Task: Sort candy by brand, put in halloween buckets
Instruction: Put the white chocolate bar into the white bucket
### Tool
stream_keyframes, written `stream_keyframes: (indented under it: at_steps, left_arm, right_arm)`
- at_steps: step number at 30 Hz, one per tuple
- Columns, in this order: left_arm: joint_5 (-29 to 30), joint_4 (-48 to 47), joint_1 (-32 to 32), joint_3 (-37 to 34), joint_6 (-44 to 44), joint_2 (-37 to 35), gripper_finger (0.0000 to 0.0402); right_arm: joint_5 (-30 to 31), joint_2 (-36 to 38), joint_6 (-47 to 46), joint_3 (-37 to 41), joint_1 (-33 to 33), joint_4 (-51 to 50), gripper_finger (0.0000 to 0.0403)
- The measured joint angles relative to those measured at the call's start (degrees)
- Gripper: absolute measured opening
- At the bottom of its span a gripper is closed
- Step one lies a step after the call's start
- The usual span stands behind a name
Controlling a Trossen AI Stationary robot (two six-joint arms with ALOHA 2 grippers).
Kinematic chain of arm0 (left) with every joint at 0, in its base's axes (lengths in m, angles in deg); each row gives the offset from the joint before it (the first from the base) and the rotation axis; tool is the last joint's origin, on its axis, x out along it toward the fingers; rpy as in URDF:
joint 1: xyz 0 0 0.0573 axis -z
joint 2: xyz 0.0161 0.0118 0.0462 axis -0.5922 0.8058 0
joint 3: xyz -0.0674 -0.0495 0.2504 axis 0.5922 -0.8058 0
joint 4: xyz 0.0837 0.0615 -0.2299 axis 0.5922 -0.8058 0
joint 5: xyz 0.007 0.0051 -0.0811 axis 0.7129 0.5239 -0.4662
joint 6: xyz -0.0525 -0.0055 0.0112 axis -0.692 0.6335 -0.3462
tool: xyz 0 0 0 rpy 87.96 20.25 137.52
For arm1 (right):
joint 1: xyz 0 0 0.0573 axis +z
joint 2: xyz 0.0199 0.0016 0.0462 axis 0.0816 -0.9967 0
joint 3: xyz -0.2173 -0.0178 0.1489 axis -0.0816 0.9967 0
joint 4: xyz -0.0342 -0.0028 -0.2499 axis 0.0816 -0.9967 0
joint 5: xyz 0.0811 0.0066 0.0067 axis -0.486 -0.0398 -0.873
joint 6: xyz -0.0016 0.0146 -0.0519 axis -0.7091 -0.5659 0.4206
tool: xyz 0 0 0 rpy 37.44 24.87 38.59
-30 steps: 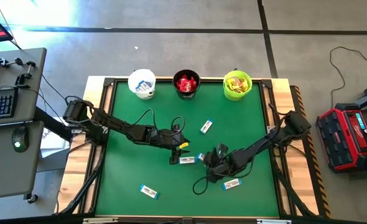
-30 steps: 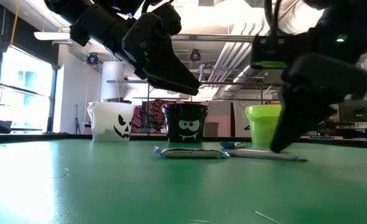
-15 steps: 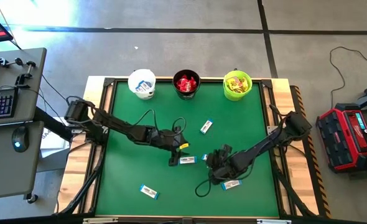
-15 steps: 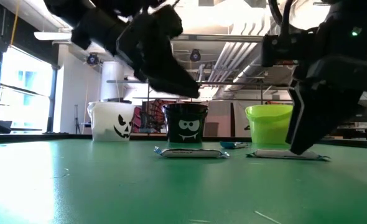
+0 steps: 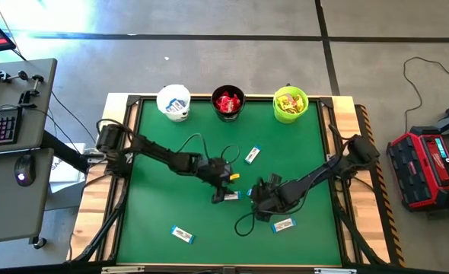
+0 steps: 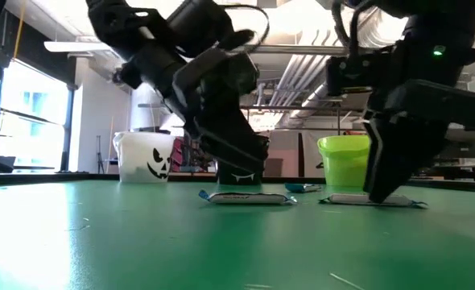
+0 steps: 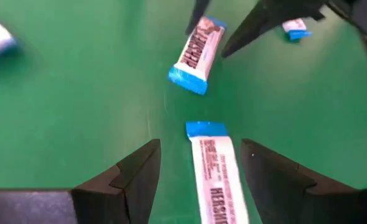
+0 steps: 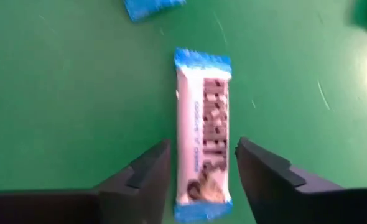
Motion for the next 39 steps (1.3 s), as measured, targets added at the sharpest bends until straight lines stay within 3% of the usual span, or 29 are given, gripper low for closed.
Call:
stream_keyframes:
  at_steps: [6, 10, 15, 24, 30, 39]
  left_arm:
    - [-7.68, -0.18, -3.43, 0.65, -6.99, 0.00, 0.0193]
    - [-11.61, 0.18, -4.99, 0.65, -12.42, 0.00, 0.0172]
    - [-12.62, 0.56, -5.35, 0.66, -15.97, 0.02, 0.0159]
    - [-13.94, 1.41, -5.46, 6.54, -21.90, 6.05, 0.0188]
    - [-15.57, 0.95, -6.40, 8.28, -24.97, 7.54, 0.0205]
    - [-15.04, -3.60, -6.51, 8.23, -26.03, 7.55, 0.0208]
  right_arm:
    - [0.10, 0.00, 6.20, -0.48, -1.61, 4.64, 0.0096]
    - [1.19, 2.00, 7.99, -4.23, -0.87, -1.65, 0.0061]
    - [0.77, 4.37, 2.26, -3.08, 3.01, -11.16, 0.0008]
    - [-2.00, 4.52, -1.04, 3.70, 4.77, -3.85, 0.0002]
    - [-4.56, 4.52, 2.49, 5.64, 3.70, 3.93, 0.0000]
    - [-4.64, 4.52, 8.06, 5.35, 0.47, 7.52, 0.0000]
